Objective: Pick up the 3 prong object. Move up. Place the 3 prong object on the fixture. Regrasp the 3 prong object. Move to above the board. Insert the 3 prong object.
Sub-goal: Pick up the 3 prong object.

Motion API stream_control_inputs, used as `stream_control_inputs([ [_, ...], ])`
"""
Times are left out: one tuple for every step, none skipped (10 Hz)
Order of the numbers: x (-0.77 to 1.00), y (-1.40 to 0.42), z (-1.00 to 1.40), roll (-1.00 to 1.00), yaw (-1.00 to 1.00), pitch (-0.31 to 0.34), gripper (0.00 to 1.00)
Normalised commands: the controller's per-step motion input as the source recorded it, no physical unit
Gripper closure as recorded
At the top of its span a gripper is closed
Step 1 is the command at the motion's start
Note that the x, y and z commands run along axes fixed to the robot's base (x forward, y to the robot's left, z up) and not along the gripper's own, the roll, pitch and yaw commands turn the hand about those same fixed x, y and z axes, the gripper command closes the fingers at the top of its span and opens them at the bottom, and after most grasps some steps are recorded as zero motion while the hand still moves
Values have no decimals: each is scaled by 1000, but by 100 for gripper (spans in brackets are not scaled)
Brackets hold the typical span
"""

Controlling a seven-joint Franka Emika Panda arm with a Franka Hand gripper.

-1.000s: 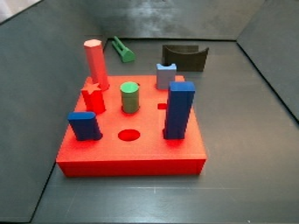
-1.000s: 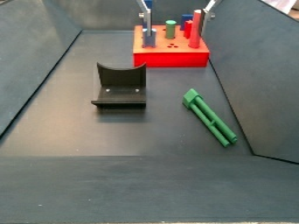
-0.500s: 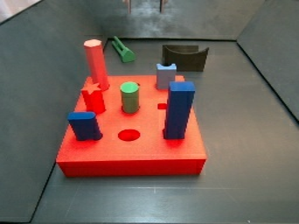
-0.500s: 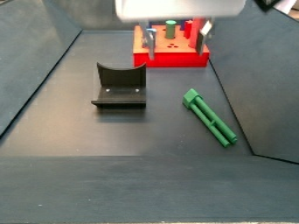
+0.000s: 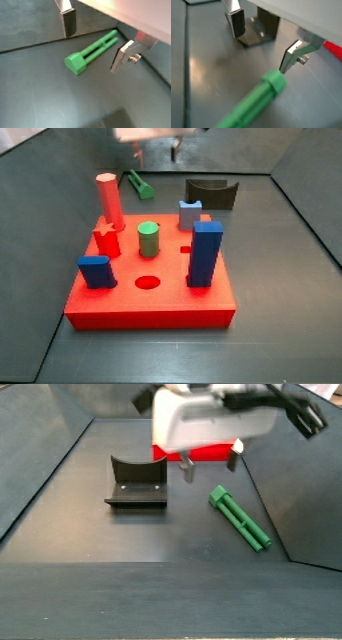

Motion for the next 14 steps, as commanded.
stream_control_inputs([
  [-700, -211, -677, 37, 0, -283, 0],
  [-446, -80, -700, 0, 0, -266, 0],
  [-143, -49, -637, -1, 0, -244, 0],
  [89, 0, -534, -54, 0, -173, 0],
  [180, 0, -531, -70, 14, -146, 0],
  [111, -11, -511, -77, 11, -149, 0],
  [23, -20, -389, -93, 34, -130, 0],
  [0, -43, -246, -71, 49, -89, 0],
  [49, -23, -163, -63, 60, -26, 0],
  [74, -49, -211, -53, 74, -26, 0],
  [0, 0, -151, -61, 17, -60, 0],
  [0, 0, -80, -77, 0, -100, 0],
  [0, 0, 0, 0, 0, 0, 0],
  [0, 0, 0, 0, 0, 0, 100],
])
